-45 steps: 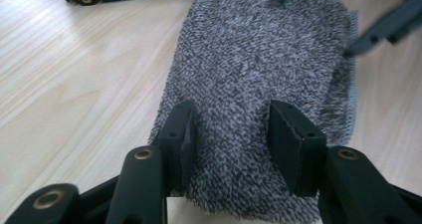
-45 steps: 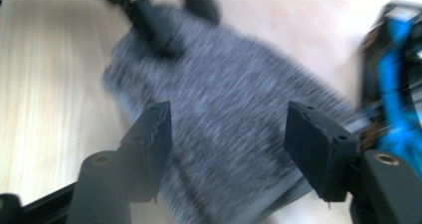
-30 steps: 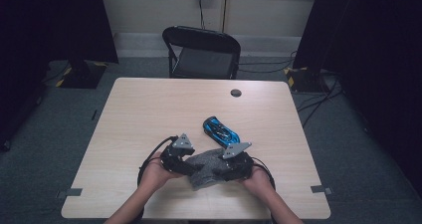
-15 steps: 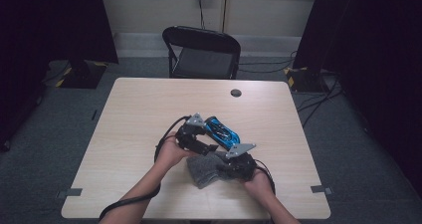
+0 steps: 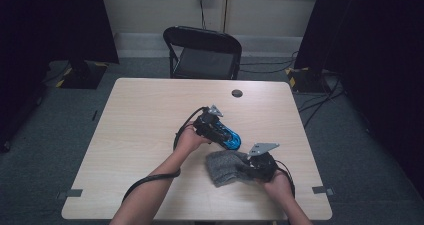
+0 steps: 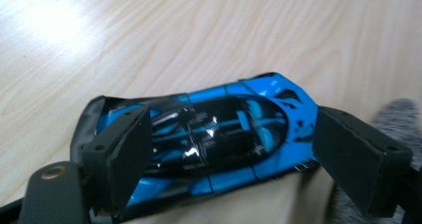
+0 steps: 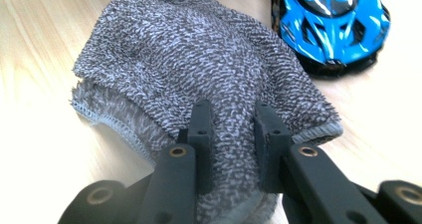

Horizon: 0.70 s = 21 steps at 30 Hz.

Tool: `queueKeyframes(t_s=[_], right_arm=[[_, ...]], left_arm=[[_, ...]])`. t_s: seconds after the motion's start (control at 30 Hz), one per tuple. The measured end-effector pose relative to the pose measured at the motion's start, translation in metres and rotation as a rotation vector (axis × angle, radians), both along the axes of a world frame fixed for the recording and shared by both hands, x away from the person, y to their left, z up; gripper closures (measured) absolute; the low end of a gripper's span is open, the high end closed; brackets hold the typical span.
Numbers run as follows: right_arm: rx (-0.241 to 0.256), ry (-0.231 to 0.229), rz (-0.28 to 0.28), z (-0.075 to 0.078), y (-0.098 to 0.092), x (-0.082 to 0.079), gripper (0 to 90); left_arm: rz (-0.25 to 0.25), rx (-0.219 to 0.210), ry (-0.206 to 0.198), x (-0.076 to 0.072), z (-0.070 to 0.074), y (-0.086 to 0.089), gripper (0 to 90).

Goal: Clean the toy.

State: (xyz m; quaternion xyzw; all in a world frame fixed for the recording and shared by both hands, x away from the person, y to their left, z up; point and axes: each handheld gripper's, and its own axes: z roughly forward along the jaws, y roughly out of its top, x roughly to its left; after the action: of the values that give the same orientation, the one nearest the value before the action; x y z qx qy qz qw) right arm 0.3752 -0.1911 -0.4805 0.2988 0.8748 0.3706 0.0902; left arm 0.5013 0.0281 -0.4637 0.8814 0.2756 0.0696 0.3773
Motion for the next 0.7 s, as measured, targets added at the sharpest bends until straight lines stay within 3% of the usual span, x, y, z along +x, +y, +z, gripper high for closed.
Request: queueKeyframes(t_s=[0.13, 0.23, 0.33, 0.53, 0.7], right_arm=[[0.003, 0.010, -0.017, -0.002, -0.004, 0.000, 73.3], [0.009, 0.022, -0.022, -0.002, -0.005, 0.002, 73.1], [0.020, 0.035, -0.030, -0.003, -0.008, 0.004, 72.8], [0.025, 0.043, -0.055, -0.003, -0.013, 0.008, 72.7], [0.008, 0.050, -0.070, -0.002, -0.013, 0.012, 72.7]], left_arm=[[-0.003, 0.012, -0.004, 0.000, -0.003, -0.003, 15.0], [0.000, 0.076, -0.019, -0.001, -0.004, -0.003, 14.7], [0.004, 0.092, -0.032, -0.003, -0.007, -0.002, 12.9], [0.076, 0.059, -0.023, -0.003, -0.013, 0.005, 11.8], [0.078, 0.081, -0.039, -0.003, -0.012, 0.006, 16.8]])
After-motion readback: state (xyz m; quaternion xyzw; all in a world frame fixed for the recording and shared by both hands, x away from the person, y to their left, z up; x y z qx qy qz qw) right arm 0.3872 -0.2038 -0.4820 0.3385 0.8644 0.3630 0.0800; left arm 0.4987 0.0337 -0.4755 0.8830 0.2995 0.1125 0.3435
